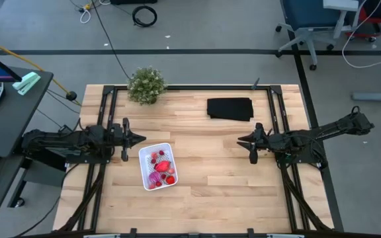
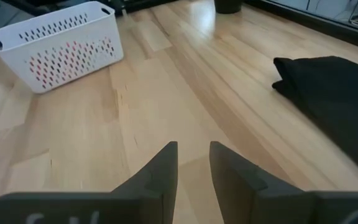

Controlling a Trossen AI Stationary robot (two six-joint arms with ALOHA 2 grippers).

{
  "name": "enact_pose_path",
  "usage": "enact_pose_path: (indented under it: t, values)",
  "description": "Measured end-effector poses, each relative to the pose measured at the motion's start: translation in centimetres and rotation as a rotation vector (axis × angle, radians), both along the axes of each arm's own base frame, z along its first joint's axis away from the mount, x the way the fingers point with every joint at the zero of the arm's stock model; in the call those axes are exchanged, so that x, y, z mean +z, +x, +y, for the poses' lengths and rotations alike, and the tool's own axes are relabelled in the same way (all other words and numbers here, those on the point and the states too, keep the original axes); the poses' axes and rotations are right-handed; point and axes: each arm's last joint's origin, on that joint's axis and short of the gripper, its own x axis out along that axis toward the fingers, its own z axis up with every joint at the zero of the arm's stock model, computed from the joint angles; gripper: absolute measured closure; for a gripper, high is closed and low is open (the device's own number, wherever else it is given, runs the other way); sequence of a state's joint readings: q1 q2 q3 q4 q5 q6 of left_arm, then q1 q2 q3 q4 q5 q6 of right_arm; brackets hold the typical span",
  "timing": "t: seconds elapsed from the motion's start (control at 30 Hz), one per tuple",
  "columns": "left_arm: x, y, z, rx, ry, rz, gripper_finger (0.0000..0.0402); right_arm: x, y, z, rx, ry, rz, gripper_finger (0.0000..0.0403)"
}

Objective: Pick and placing Produce into tupperware
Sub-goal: Return to Home Position

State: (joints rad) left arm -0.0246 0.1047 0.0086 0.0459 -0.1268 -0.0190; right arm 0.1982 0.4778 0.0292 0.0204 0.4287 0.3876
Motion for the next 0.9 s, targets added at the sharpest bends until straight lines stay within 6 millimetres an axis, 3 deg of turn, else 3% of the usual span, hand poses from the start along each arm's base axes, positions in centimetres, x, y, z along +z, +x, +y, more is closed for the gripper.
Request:
enact_pose_path:
  t: [0.43,0.53,0.77,0.9]
  values:
    - [0.0,0.0,0.0,0.001,-0.003,-0.005,0.0373,0.2,0.1,0.0,-0.017,0.058,-0.037,0.0302]
    - [0.0,0.0,0.0,0.001,-0.003,-0.005,0.0379,1.6,0.5,0.1,0.002,0.056,-0.132,0.0302]
    - [0.0,0.0,0.0,0.001,-0.003,-0.006,0.0385,4.4,0.5,0.3,0.117,-0.129,-0.294,0.0302]
    - [0.0,0.0,0.0,0.001,-0.003,-0.006,0.0379,3.1,-0.2,0.2,0.115,-0.062,-0.322,0.0302]
